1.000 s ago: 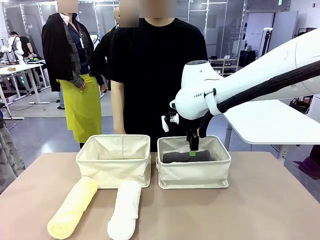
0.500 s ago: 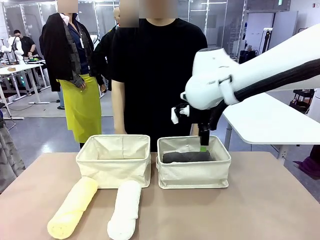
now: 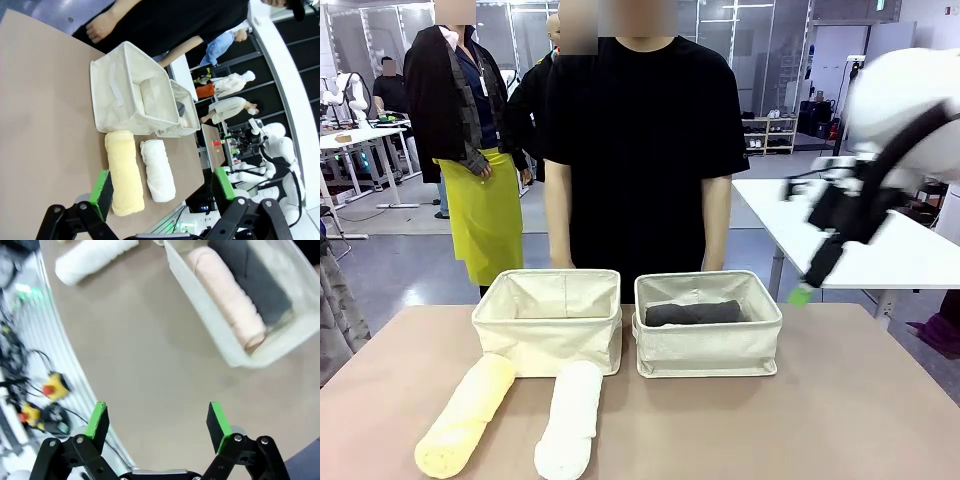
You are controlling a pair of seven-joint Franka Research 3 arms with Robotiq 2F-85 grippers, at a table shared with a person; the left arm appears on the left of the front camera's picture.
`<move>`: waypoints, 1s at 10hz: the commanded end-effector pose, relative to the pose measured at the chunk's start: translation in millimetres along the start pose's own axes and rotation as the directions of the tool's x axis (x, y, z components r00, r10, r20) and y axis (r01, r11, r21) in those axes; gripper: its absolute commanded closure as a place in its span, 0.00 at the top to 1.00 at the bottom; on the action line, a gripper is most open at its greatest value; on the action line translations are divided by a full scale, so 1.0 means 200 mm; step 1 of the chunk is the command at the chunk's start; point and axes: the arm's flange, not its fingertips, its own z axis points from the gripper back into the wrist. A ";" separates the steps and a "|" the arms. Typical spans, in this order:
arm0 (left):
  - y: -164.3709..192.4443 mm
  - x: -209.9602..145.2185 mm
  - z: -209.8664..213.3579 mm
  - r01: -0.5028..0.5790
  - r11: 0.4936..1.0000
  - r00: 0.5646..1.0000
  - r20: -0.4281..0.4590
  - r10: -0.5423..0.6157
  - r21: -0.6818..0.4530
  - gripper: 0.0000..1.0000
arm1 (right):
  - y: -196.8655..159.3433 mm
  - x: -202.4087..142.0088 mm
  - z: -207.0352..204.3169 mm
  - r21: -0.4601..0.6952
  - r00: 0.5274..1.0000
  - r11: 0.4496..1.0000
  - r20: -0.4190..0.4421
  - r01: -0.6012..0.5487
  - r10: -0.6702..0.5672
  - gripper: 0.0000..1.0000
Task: Divide the towels into two baskets.
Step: Pick up one hotel-folded towel from the bottom of the table and place it in the Fabric basket indicated by the person.
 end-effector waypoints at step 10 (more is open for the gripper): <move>0.00 0.01 0.01 0.004 1.000 1.000 0.012 -0.004 -0.023 1.00 | -0.52 -1.94 -0.12 0.674 0.425 0.658 0.516 0.336 -0.744 0.98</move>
